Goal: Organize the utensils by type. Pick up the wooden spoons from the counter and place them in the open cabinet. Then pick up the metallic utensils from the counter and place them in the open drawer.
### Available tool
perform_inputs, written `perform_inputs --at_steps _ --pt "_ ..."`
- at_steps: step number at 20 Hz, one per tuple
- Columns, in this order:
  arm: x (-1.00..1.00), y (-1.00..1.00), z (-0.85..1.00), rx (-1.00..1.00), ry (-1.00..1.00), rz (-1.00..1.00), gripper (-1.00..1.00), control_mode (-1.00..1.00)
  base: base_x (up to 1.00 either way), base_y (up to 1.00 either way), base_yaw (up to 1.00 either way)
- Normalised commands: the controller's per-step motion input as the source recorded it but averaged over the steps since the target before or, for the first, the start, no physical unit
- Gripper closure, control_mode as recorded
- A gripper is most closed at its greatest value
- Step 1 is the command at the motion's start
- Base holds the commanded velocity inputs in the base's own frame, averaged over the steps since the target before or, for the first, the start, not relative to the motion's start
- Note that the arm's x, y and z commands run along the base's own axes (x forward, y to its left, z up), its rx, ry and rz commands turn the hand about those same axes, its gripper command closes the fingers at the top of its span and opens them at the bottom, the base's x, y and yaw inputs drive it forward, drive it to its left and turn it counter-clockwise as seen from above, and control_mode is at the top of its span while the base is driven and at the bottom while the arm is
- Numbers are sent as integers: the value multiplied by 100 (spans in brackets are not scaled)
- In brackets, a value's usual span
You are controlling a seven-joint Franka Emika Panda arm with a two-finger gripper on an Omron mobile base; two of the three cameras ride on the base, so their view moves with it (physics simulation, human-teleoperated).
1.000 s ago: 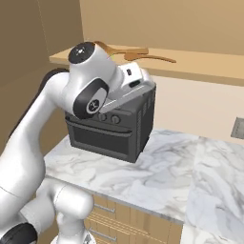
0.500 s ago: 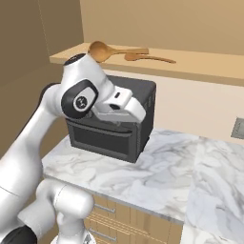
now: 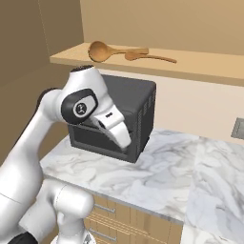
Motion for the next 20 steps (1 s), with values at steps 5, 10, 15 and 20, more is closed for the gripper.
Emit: perform_inputs --at_steps 5,10,15,20 --pt "-5 13 -65 0 -2 -10 -100 -100 0 0 0" --pt "0 0 -43 0 -1 19 -100 -100 0 0 0" --pt "0 0 -12 -1 2 33 -100 -100 0 0 0" --pt "0 0 -2 -1 1 0 -100 100 -24 7 2"
